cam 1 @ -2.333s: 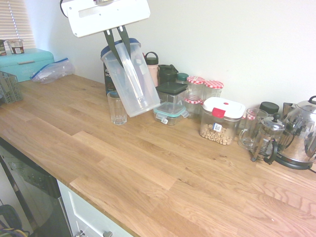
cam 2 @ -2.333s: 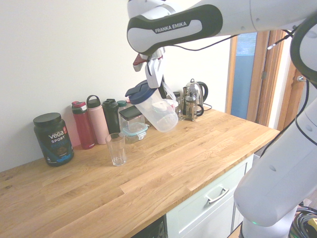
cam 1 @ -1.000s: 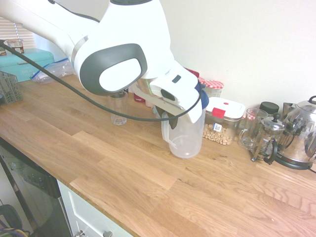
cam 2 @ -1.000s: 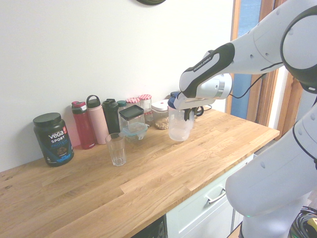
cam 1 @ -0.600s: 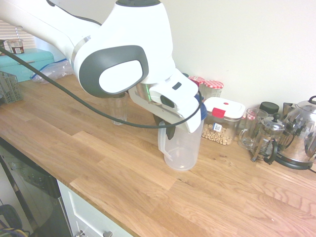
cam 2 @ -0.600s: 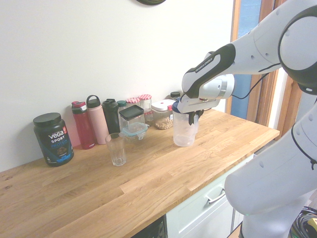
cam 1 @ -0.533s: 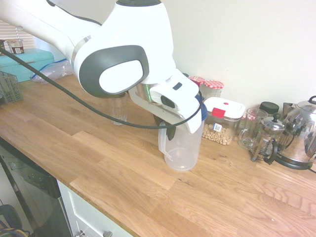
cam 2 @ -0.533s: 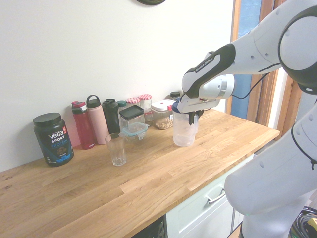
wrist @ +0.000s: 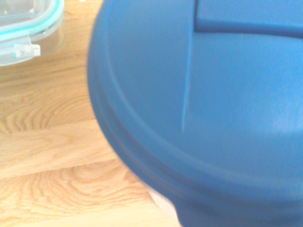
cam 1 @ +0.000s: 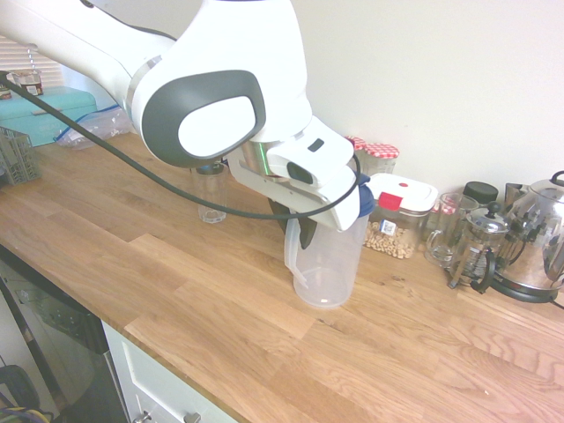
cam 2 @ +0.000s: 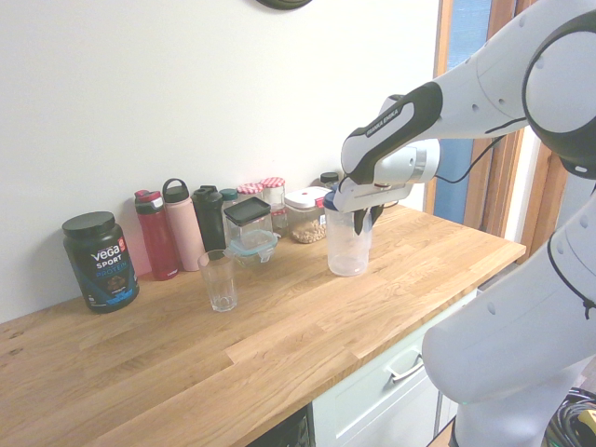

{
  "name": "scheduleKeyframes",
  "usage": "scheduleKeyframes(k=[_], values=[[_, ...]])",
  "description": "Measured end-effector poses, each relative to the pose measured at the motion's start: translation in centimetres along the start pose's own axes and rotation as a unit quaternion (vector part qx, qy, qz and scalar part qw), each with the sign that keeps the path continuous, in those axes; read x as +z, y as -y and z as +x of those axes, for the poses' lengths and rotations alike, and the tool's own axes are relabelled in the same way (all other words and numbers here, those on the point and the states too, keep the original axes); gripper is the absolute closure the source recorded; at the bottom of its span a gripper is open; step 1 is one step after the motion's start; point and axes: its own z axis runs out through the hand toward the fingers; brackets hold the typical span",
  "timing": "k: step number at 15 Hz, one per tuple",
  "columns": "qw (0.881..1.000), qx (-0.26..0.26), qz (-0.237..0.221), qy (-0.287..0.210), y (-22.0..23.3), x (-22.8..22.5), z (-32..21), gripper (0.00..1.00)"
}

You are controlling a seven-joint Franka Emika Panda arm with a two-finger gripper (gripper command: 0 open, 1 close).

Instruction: Pour me some water

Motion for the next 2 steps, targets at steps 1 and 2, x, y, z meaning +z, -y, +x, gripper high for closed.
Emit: scheduleKeyframes(k=[1, 2], values=[[1.0, -0.006, -0.006, 0.0, -0.1, -0.6, -0.2, 0.0], [1.0, -0.011, -0.016, 0.001, -0.4, -1.7, -0.5, 0.0]])
